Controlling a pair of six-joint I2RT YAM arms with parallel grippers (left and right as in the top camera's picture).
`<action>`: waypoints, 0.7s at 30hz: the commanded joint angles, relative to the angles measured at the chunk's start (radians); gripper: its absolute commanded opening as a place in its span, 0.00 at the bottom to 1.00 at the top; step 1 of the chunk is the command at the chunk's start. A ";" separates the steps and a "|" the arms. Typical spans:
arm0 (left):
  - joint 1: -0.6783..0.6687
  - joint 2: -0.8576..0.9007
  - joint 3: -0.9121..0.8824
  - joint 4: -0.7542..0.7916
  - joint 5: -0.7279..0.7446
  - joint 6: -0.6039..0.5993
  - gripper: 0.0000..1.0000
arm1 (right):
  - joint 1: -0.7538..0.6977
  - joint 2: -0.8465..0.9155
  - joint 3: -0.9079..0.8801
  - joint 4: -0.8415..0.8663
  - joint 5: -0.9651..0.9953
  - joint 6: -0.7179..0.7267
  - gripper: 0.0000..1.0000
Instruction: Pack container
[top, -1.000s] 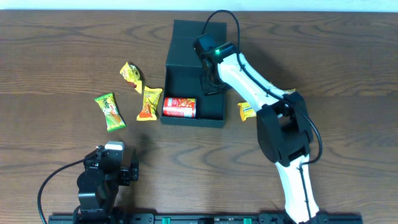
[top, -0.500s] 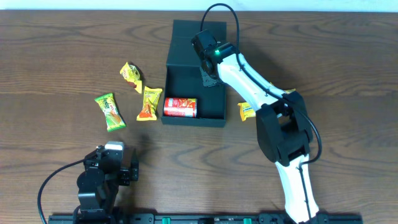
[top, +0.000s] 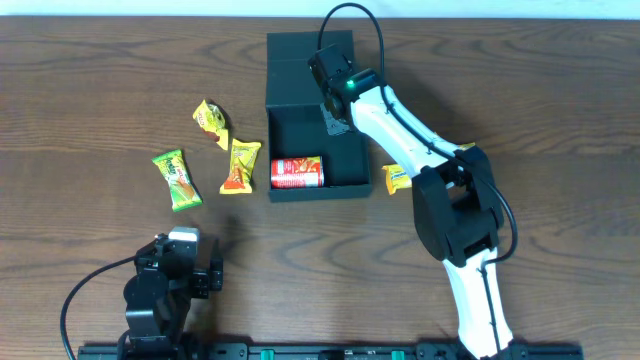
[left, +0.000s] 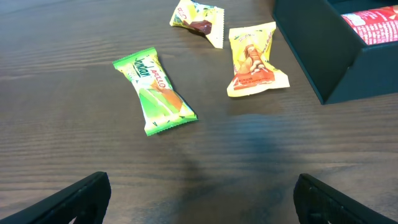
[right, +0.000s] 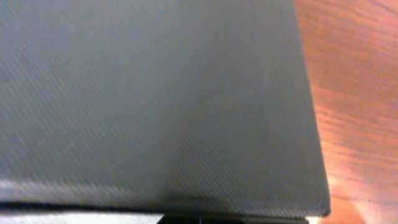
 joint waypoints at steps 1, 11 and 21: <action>0.006 -0.006 -0.007 0.000 -0.004 0.004 0.95 | 0.019 0.011 0.001 -0.025 0.004 -0.014 0.01; 0.006 -0.006 -0.007 0.000 -0.004 0.004 0.95 | 0.082 0.011 0.024 -0.079 -0.288 -0.014 0.01; 0.006 -0.006 -0.007 0.000 -0.004 0.004 0.95 | 0.087 0.011 0.051 0.006 -0.434 -0.014 0.01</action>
